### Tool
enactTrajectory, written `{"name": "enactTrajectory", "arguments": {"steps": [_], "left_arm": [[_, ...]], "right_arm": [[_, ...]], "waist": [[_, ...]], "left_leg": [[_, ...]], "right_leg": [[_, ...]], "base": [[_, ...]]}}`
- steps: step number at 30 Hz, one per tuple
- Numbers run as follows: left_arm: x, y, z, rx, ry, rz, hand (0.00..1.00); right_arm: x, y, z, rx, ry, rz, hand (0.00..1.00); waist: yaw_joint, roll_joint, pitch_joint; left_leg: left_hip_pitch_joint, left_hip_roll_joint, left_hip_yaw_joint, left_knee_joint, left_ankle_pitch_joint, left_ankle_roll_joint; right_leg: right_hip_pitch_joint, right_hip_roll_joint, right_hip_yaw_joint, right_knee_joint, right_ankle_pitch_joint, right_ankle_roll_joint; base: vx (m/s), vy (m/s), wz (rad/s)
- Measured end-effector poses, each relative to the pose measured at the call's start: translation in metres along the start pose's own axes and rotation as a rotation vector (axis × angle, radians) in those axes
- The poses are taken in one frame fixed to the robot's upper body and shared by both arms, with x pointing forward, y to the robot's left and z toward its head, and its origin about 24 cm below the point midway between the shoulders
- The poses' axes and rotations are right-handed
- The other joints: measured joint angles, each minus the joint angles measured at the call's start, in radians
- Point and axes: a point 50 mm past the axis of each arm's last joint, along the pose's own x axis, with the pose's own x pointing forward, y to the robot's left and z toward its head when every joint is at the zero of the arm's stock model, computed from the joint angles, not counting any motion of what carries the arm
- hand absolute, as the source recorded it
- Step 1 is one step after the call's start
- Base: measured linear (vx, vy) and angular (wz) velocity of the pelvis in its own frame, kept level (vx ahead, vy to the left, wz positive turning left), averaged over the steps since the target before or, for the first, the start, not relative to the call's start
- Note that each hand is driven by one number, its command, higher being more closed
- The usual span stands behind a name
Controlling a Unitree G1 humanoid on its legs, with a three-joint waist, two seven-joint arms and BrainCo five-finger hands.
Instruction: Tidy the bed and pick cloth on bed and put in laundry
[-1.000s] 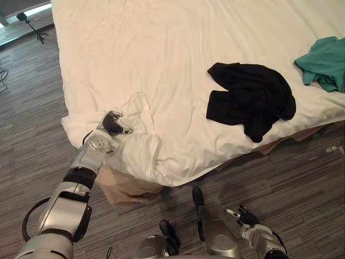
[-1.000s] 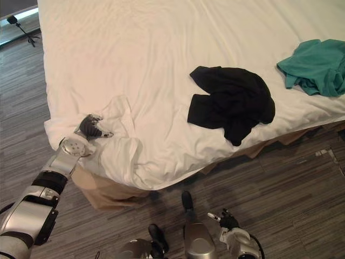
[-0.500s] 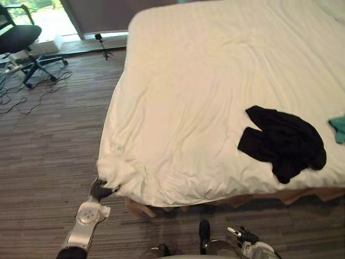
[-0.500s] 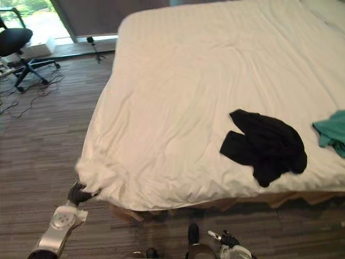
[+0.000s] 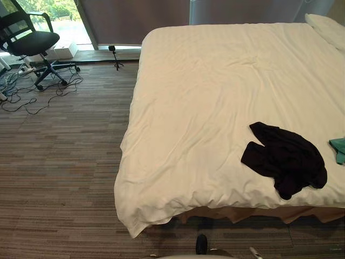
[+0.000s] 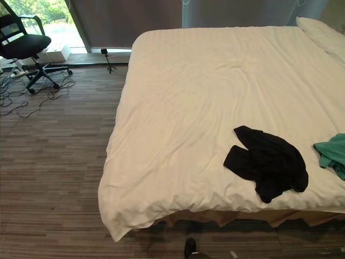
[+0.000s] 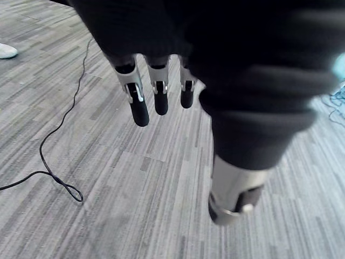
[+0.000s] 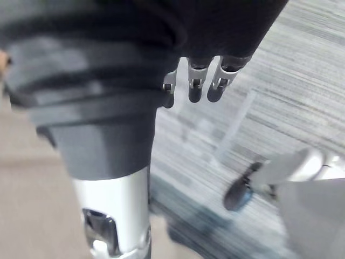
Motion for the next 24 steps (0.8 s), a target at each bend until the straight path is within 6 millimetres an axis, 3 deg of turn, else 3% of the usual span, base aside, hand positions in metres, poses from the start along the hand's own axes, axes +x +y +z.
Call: {"name": "enactTrajectory", "arguments": {"steps": [1,3,6,7,8,11,12,14,16,20,24], "left_arm": [[-0.002,-0.010,0.001,-0.008,-0.001,-0.035,0.00],[-0.005,-0.025,0.005,-0.001,-0.020,-0.083,0.00],[-0.009,-0.044,0.022,0.060,-0.095,-0.162,0.00],[-0.012,-0.051,0.028,0.091,-0.139,-0.192,0.00],[-0.015,-0.056,0.034,0.102,-0.171,-0.214,0.00],[-0.017,-0.060,0.039,0.120,-0.204,-0.237,0.00],[-0.019,-0.065,0.041,0.140,-0.221,-0.255,0.00],[-0.021,-0.068,0.043,0.152,-0.235,-0.269,0.00],[-0.025,-0.075,0.048,0.174,-0.264,-0.291,0.00],[-0.027,-0.079,0.048,0.187,-0.265,-0.303,0.00],[-0.028,-0.082,0.044,0.198,-0.245,-0.310,0.00]], "right_arm": [[0.000,-0.006,0.018,0.120,-0.031,-0.042,1.00],[-0.003,-0.007,0.050,0.193,-0.126,-0.064,1.00],[-0.018,0.014,0.097,0.180,-0.322,0.007,1.00],[-0.035,0.034,0.128,0.109,-0.485,0.077,1.00],[-0.065,0.063,0.159,-0.034,-0.702,0.166,1.00],[-0.119,0.113,0.182,-0.256,-0.993,0.305,1.00],[-0.163,0.155,0.179,-0.391,-1.171,0.461,1.00],[-0.187,0.176,0.169,-0.475,-1.255,0.564,1.00],[-0.231,0.210,0.138,-0.647,-1.385,0.795,1.00],[-0.289,0.248,0.082,-0.889,-1.456,1.195,1.00],[-0.333,0.270,0.043,-1.025,-1.443,1.514,1.00]], "waist": [[-0.010,-0.010,-0.010],[-0.015,-0.027,-0.029],[-0.034,-0.042,-0.036],[-0.035,-0.043,-0.036],[-0.037,-0.040,-0.035],[-0.038,-0.036,-0.035],[-0.038,-0.035,-0.030],[-0.037,-0.035,-0.026],[-0.016,-0.036,-0.021],[0.009,-0.048,-0.009],[0.032,-0.066,0.013]], "left_leg": [[0.001,0.000,0.007,0.000,0.000,0.000],[-0.001,0.000,0.026,0.000,0.000,0.000],[0.000,0.000,0.033,0.000,0.000,0.000],[0.000,-0.001,0.048,0.001,0.000,0.000],[-0.006,-0.003,0.055,0.001,0.000,0.000],[-0.018,0.000,0.064,0.011,0.001,-0.001],[-0.017,0.005,0.071,0.016,0.002,-0.003],[-0.018,0.007,0.071,0.016,0.003,-0.006],[-0.017,0.013,0.070,0.016,0.004,-0.007],[-0.017,0.016,0.058,0.016,0.005,-0.008],[-0.017,0.008,0.021,0.016,0.007,-0.006]], "right_leg": [[-0.001,0.001,0.008,0.000,0.002,-0.003],[-0.013,0.004,0.023,0.000,0.007,-0.009],[-0.017,0.006,0.038,0.000,0.011,-0.015],[-0.025,0.006,0.049,0.000,0.011,-0.015],[-0.036,0.007,0.057,0.000,0.009,-0.013],[-0.052,0.011,0.067,0.000,0.010,-0.015],[-0.057,0.016,0.072,0.001,0.017,-0.025],[-0.058,0.019,0.073,0.001,0.019,-0.028],[-0.057,0.025,0.073,0.001,0.021,-0.031],[-0.051,0.026,0.060,0.007,0.022,-0.031],[-0.036,0.013,0.025,0.004,0.022,-0.031]], "base": [[-0.03,-0.014,-0.20],[-0.05,-0.016,-0.27],[-0.05,-0.017,-0.23],[-0.07,-0.018,-0.31],[-0.06,-0.018,-0.26],[-0.02,-0.024,-0.12],[0.02,-0.029,-0.12],[0.01,-0.014,-0.04],[0.00,0.000,0.00],[0.01,0.007,0.08],[-0.01,0.038,0.24]]}}
